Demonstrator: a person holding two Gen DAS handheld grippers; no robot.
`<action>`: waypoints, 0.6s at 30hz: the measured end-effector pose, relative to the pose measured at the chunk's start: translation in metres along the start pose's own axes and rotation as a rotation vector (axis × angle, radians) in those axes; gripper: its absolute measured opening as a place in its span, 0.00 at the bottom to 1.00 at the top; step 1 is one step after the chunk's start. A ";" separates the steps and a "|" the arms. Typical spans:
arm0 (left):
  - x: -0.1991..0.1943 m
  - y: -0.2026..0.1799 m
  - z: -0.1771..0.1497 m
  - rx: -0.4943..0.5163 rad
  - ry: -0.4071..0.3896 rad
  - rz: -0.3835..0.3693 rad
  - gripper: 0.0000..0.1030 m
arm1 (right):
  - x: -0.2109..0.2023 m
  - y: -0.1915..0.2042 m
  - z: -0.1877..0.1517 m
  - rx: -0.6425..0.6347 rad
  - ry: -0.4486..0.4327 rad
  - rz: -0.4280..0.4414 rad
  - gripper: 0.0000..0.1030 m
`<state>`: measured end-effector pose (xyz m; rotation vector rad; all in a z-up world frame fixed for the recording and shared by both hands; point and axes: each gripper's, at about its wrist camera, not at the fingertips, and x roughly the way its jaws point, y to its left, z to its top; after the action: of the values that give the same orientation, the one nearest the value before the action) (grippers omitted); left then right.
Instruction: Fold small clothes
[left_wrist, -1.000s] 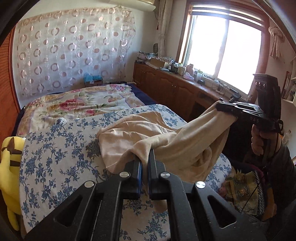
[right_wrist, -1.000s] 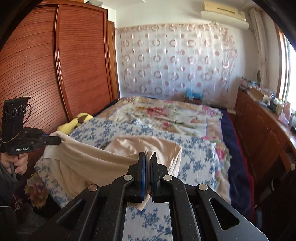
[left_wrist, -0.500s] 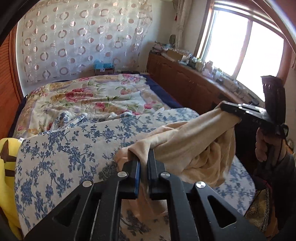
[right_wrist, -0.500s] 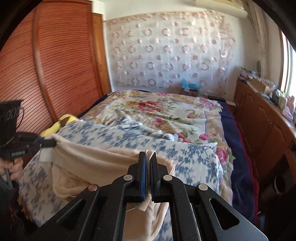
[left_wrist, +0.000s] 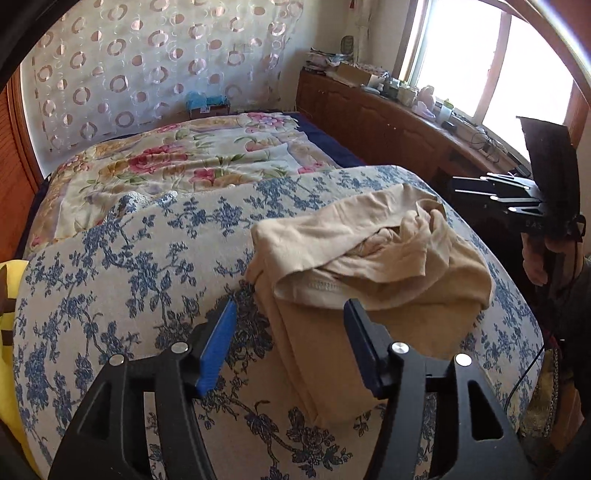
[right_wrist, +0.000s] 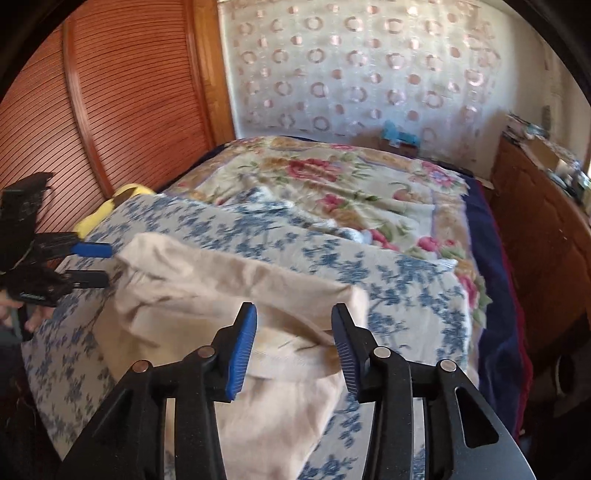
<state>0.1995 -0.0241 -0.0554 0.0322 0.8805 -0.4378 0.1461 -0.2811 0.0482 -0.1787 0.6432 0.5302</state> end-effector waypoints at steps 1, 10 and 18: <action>0.000 -0.001 -0.003 0.004 0.006 -0.004 0.59 | 0.000 0.006 0.001 -0.014 0.004 0.015 0.50; 0.019 -0.002 -0.010 -0.005 0.051 0.022 0.59 | 0.018 0.057 0.003 -0.186 0.077 0.135 0.51; 0.034 0.005 0.023 -0.046 -0.010 0.059 0.59 | 0.030 0.054 0.009 -0.297 0.162 0.059 0.51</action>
<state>0.2371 -0.0359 -0.0669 0.0142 0.8771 -0.3622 0.1427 -0.2198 0.0366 -0.4875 0.7264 0.6718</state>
